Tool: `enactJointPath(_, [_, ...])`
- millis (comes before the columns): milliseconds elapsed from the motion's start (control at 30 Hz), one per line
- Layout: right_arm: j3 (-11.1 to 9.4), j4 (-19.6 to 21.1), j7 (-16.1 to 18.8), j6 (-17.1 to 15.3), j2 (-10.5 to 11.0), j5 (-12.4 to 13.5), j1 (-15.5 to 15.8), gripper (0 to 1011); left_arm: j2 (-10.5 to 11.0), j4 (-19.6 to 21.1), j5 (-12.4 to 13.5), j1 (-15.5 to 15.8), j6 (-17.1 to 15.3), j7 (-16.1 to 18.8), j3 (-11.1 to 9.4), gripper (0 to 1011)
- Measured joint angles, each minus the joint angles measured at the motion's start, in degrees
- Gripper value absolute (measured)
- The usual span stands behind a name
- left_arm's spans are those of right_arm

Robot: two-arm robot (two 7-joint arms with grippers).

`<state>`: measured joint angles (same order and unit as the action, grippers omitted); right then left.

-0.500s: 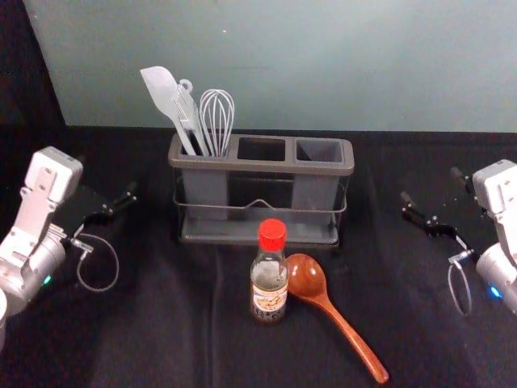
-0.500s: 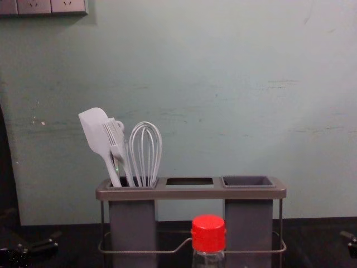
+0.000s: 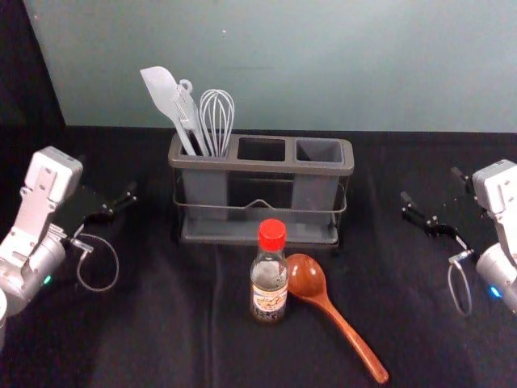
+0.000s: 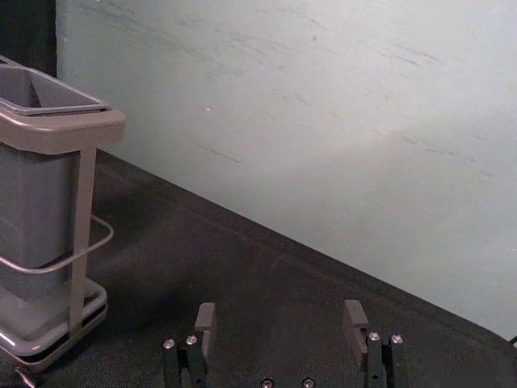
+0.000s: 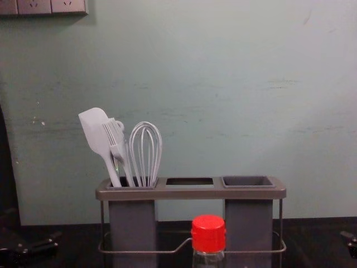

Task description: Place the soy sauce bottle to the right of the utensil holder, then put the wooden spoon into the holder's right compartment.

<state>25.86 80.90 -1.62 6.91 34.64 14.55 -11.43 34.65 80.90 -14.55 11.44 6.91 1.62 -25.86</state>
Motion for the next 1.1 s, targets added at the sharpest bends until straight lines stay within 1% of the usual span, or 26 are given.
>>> enactJointPath(1100, [0.0,0.0,0.0,0.0,0.0,0.0,0.0,1002,0.0,0.0,0.0,0.0,0.0,0.0,0.0,1005])
